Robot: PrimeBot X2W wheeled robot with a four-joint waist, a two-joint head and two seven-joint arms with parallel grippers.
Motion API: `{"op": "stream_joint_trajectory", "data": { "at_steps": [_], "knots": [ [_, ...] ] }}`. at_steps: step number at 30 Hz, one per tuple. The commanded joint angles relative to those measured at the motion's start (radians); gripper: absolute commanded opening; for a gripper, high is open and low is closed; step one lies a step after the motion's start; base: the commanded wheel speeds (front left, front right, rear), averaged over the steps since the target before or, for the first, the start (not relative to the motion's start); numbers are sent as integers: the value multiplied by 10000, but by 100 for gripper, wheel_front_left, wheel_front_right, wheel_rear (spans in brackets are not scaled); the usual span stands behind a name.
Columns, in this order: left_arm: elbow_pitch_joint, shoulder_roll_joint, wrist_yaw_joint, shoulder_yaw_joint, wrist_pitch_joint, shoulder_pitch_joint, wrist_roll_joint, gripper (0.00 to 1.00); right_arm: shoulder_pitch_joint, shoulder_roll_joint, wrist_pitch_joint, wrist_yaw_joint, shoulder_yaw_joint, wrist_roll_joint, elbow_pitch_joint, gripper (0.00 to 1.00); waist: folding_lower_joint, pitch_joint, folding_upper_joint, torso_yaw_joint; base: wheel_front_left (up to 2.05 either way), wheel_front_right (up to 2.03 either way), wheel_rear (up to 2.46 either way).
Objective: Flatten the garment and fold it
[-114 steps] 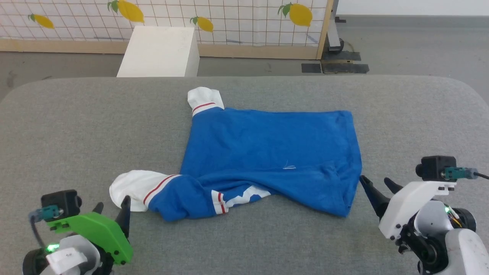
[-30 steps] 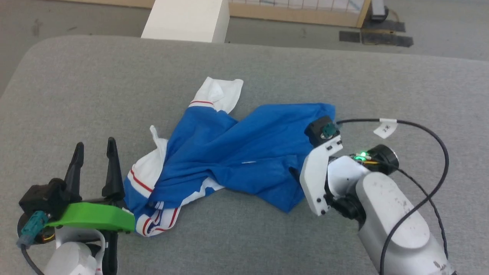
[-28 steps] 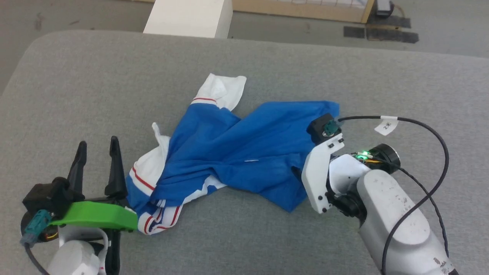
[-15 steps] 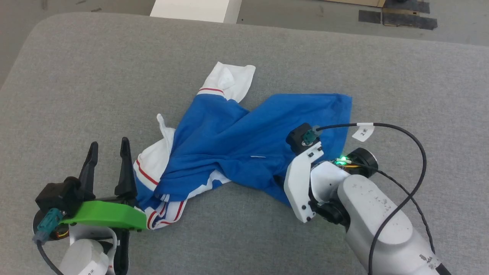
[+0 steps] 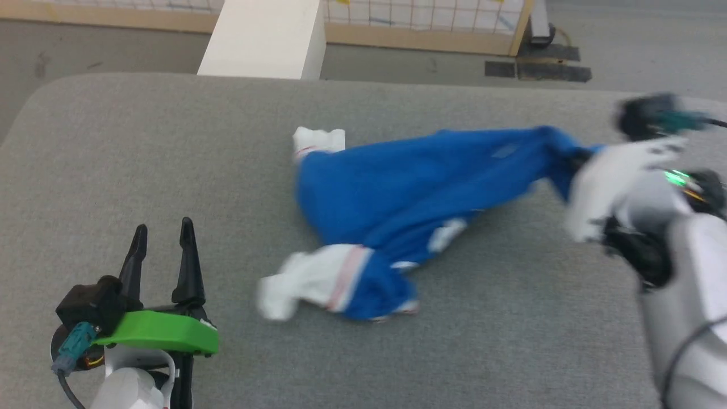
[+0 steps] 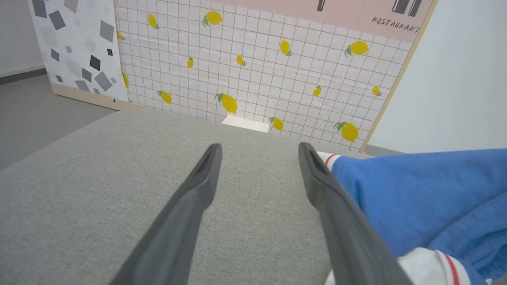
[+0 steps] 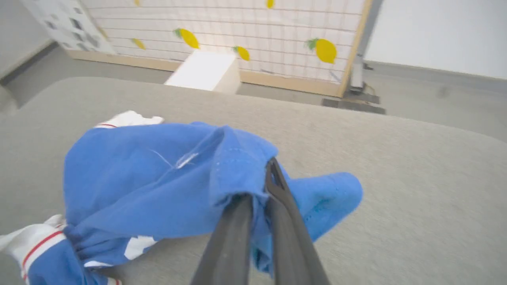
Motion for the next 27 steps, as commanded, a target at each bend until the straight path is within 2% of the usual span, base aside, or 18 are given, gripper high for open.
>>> {"op": "stream_joint_trajectory", "data": {
  "at_steps": [1,4,6,10,11,12,13,22,27],
  "knots": [
    [-46,-27,-6,-10,-29,90,64,100,554,-83,148,-13,-503,-203,-239,0,-1,-238,0,-229,0,0,0],
    [-62,-28,-12,-54,17,140,25,100,1743,-41,656,-13,-2051,-679,-913,0,-1,-266,0,-294,0,0,0],
    [-72,-34,-6,-72,33,183,-1,100,2552,153,993,-13,-2708,-952,-1162,0,-1,-262,0,-335,0,0,0],
    [-51,-59,-17,-131,102,222,-76,100,3670,605,1322,-13,-3162,-1018,-1234,0,-1,-206,0,-393,0,0,0],
    [-46,-64,-19,-141,118,219,-96,100,3805,692,1271,-13,-3190,-921,-1202,14,-1,-195,0,-405,0,0,0],
    [-39,-61,-26,-157,139,214,-107,100,3867,747,1186,-13,-3203,-820,-1174,42,-1,-190,0,-414,0,0,0],
    [-28,-57,-33,-175,171,205,-123,100,3920,782,1054,-13,-3166,-818,-1150,100,-1,-194,0,-421,0,0,0],
    [-275,-133,-255,-633,978,-156,-383,100,4011,876,-297,-13,-4050,-57,-1675,100,-1,-440,0,-427,0,0,0],
    [-466,-347,-415,-1304,2860,-1499,-813,100,4129,879,-399,-13,-4015,30,-1967,100,-1,-311,0,-643,0,0,0]
  ]
}}
